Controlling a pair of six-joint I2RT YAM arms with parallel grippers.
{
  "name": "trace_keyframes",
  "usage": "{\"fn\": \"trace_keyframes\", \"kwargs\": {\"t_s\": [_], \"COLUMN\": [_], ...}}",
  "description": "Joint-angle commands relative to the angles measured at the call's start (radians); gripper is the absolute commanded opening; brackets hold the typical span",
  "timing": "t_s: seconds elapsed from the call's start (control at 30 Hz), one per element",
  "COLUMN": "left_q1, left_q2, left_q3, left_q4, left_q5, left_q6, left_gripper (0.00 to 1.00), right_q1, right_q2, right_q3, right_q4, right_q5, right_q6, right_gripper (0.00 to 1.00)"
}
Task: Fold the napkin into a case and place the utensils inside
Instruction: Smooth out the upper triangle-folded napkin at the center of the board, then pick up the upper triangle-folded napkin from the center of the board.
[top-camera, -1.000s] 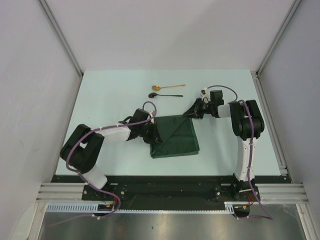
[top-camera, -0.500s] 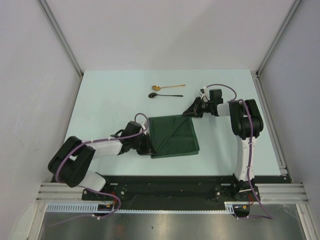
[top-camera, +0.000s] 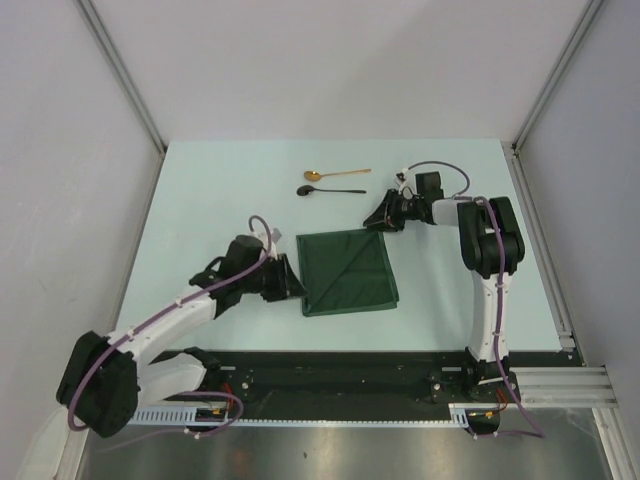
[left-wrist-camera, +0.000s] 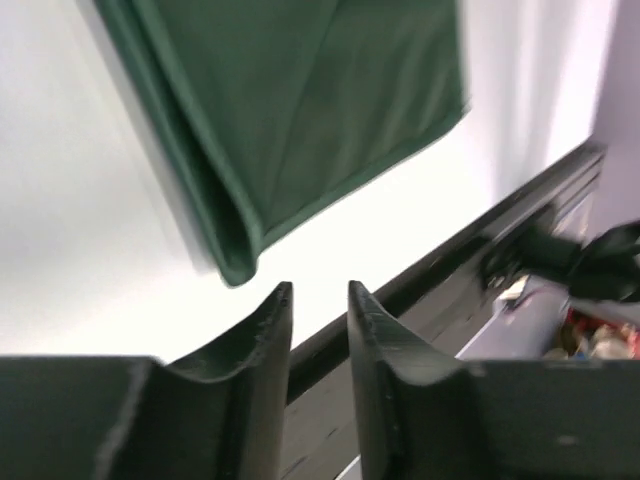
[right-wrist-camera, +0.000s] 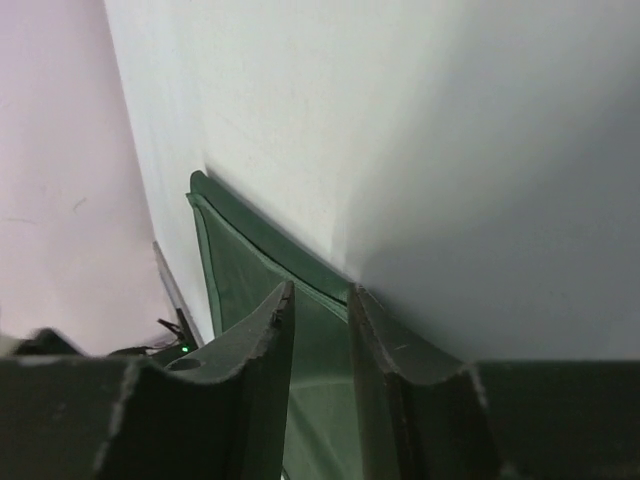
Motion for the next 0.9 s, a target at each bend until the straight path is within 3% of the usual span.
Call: {"fn": "trace_keyframes", "kwargs": {"t_s": [0.0,0.07,0.23,0.4,0.5,0.6,0.67,0.87], "left_q1": [0.097,0.112,0.119,0.122,0.122,0.123,0.123,0.123], "left_q2": [-0.072,-0.108,-0.184,-0.198,-0.203,-0.266,-0.31,-0.347], "left_q3": [0.195,0.233,0.339,0.492,0.575,0.589,0.588,0.592], "left_q4": [-0.143,-0.164,-0.27,-0.533,-0.65,-0.655,-0.648,-0.669], "left_q5": [-0.016,-0.06,-0.246,-0.543,-0.703,-0.787,-0.806,-0.777], "left_q6": [0.024,0.011,-0.019,-0.056,-0.056,-0.049,-0.036,-0.018], "left_gripper": [0.39,0.42,0.48,0.54,0.55,0.6,0.65,0.66], "right_q1": [0.013,0.027,0.181,0.41,0.586,0.738,0.79,0.929], "right_q2": [-0.093,-0.148,-0.355,-0.428,-0.413,-0.341,-0.255,-0.092], "right_q3": [0.112,0.148,0.238,0.229,0.234,0.294,0.379,0.515], "right_q4": [-0.216,-0.362,-0.685,-0.845,-0.867,-0.879,-0.908,-0.991], "right_q5": [0.143,0.226,0.669,0.971,1.056,1.083,1.111,1.14], "right_q6": [-0.142,-0.191,-0.238,-0.15,-0.077,-0.032,-0.021,-0.012], "right_gripper": [0.36,0.43,0.6,0.62,0.63,0.64,0.64,0.66]}}
